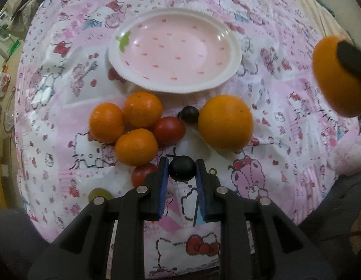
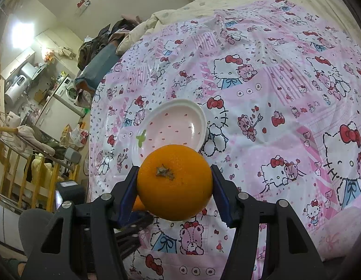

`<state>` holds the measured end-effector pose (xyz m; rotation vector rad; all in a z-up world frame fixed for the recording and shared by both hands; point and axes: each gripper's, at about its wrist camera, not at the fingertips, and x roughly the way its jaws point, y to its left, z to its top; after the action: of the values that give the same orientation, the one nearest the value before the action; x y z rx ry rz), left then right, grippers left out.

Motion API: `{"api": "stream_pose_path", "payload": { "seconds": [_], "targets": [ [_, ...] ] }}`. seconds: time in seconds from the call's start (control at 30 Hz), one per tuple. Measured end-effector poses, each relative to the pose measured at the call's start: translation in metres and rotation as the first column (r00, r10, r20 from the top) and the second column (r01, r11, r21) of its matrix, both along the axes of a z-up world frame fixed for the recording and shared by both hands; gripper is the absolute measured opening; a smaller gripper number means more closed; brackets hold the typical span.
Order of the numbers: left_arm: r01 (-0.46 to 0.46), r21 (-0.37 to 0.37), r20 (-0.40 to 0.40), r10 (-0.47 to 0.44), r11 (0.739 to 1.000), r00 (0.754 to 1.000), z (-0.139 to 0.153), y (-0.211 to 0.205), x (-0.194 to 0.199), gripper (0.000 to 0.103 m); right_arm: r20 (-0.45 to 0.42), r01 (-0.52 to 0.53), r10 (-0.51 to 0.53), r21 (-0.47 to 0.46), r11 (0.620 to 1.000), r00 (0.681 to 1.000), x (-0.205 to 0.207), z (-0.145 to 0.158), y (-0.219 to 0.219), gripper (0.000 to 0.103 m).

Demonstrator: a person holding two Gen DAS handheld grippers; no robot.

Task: Organize fruits
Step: 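Grasp the small dark round fruit with the left tool while the right holds the orange, then carry the orange and dark fruit over the white plate with both tools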

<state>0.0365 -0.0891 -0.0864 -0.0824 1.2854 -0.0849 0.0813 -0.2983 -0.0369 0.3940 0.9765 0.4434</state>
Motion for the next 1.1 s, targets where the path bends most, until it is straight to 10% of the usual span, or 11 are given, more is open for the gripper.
{"api": "stream_pose_path", "payload": {
  "seconds": [1.1],
  "targets": [
    [-0.027, 0.020, 0.189, 0.023, 0.999, 0.982, 0.066, 0.050, 0.063, 0.019, 0.042, -0.003, 0.004, -0.008, 1.000, 0.999, 0.045, 0.016, 0.002, 0.061]
  ]
}}
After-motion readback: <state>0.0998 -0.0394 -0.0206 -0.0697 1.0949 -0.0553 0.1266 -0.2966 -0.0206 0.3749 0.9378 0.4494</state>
